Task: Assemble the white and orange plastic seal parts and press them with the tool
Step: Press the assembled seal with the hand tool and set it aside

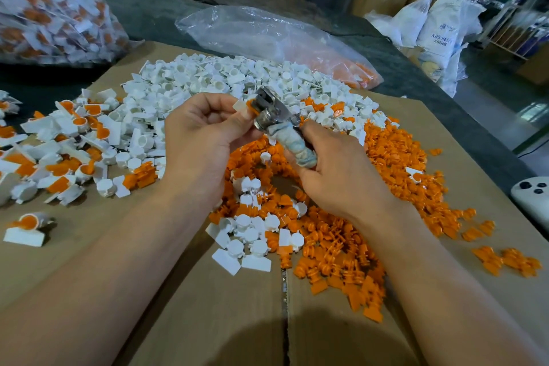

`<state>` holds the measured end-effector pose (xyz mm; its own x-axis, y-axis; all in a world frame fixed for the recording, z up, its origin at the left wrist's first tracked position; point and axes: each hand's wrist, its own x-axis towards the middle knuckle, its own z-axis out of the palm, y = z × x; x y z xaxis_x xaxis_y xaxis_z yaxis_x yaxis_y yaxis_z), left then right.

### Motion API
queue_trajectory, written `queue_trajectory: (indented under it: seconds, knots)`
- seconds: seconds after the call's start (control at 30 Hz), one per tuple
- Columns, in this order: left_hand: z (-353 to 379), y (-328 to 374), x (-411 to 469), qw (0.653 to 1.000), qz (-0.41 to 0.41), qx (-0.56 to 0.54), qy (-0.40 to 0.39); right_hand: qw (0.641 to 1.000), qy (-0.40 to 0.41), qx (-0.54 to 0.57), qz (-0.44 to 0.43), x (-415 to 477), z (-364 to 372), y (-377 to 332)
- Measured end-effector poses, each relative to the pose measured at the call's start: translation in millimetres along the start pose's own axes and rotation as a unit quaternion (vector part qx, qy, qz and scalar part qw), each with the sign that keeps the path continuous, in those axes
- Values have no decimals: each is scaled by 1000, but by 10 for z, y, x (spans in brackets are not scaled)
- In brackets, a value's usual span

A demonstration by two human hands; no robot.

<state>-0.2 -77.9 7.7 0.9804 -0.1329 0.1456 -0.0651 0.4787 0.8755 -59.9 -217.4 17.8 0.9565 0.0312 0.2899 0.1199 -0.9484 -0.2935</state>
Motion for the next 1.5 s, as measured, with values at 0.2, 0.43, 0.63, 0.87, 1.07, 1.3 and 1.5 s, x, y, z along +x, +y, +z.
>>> queue_trajectory:
  seconds: [0.2,0.43,0.63,0.87,1.07,1.3,1.5]
  knots:
    - [-3,11,0,1000,-6,0,9,1000,-2,1,7,12,17,6]
    - [-4,10,-8,1000,-2,-5,12,1000,-2,-20,3,6,29,-11]
    - [-11,39,-9,1000,-3,-7,11,1000,6,-7,1,0,35,-18]
    - [-17,43,11,999,-33,-9,9,998,39,13,53,7,18,88]
    - [-6,21,4,998,-35,41,6,986,55,-27,152,47,-15,320]
    - [-12,33,-38,996,-12,86,-31,981,33,-66,179,65,29,415]
    - [-4,35,-42,995,-25,89,-25,978,11,-78,191,78,52,439]
